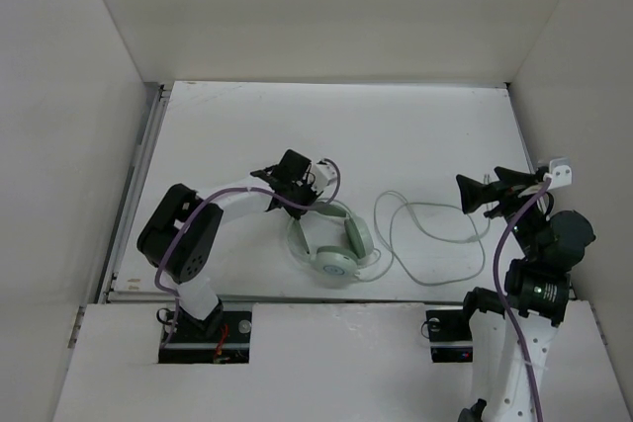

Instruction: Wrap the headphones

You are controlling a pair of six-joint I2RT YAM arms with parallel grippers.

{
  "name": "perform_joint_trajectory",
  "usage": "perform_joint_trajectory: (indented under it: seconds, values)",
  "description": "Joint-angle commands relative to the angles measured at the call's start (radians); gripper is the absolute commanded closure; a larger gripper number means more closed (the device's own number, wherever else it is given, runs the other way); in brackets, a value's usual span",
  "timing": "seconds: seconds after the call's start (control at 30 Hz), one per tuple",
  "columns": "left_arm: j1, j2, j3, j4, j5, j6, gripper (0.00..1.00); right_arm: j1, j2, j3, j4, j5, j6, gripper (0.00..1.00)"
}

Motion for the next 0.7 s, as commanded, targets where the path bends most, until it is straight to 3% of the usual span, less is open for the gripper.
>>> perform_joint_trajectory:
  seconds: [0.0, 0.27, 0.47, 0.67]
  values:
    - [-0.024, -0.031, -0.018, -0.057, 0.019, -0.006, 1.00, 0.000, -0.009, -0.004, 0.060, -0.005, 0.003, 0.00]
    - [0.046, -0.138, 0.192, -0.109, -0.043, -0.207, 1.00, 0.074, 0.013, 0.020, 0.062, -0.013, -0.067, 0.00]
    - [0.146, -0.209, 0.426, -0.193, -0.026, -0.302, 1.00, 0.222, 0.091, 0.065, 0.066, 0.013, -0.159, 0.00]
    - [0.195, -0.296, 0.507, -0.215, -0.037, -0.344, 1.00, 0.397, 0.201, 0.098, 0.120, 0.033, -0.239, 0.00]
